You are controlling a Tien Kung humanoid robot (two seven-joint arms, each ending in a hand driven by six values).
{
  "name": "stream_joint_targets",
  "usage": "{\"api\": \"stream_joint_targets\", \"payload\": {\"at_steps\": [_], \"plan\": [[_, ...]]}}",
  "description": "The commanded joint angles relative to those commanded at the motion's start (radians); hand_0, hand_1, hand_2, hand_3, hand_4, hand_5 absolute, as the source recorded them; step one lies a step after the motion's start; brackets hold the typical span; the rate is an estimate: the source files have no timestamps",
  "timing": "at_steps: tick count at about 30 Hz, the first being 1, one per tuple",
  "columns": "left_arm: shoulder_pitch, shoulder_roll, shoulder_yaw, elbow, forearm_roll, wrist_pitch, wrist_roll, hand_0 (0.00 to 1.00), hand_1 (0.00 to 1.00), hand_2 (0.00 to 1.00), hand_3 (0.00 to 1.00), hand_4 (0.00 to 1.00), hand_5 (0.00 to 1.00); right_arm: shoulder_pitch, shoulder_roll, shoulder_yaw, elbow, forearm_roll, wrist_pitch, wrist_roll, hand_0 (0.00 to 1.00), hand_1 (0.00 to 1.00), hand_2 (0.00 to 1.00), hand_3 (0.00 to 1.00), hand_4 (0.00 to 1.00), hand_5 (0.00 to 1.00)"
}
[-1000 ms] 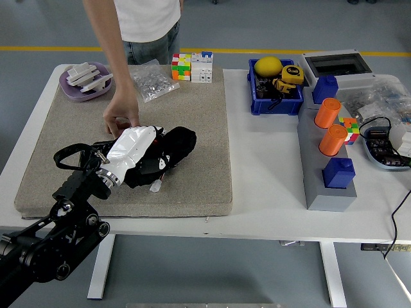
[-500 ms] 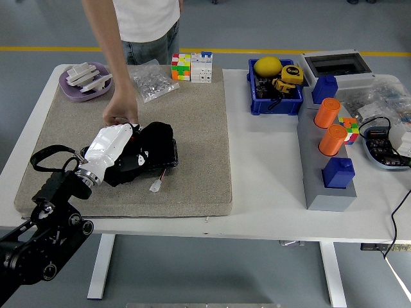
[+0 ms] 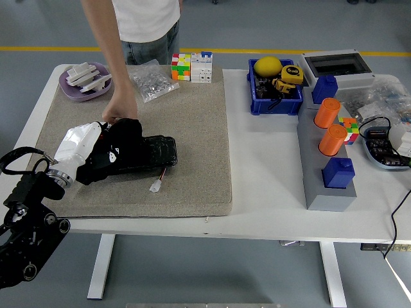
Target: Pick the rag up,wipe the panel,place it on the desk
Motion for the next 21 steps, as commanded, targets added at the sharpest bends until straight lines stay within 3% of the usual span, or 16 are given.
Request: {"api": "stream_joint_targets", "payload": {"at_steps": [9,14,21], "plan": [[0.034,0.025,-0.076,0.004,0.011,-0.003,-0.002,0.239,0.293,0.532,0.488,0.273,0.002,0.001,0.002,0.002,0.0,0.002,0.001,0.002,0.782,0.7,0.691,0.614,0.983,0.468],[0.062,0.025,-0.136,-0.001,0.012,-0.003,-0.004,0.24,0.296,0.532,0.488,0.271,0.002,0.001,0.002,0.008,0.0,-0.005,0.001,0.002,0.783,0.7,0.691,0.615,0.983,0.469],[0.089,0.033,-0.159,0.006,0.011,-0.005,-0.009,0.24,0.295,0.53,0.486,0.268,0.002,0.002,0.003,0.011,0.0,-0.008,0.003,0.003,0.782,0.7,0.691,0.615,0.984,0.47]]}}
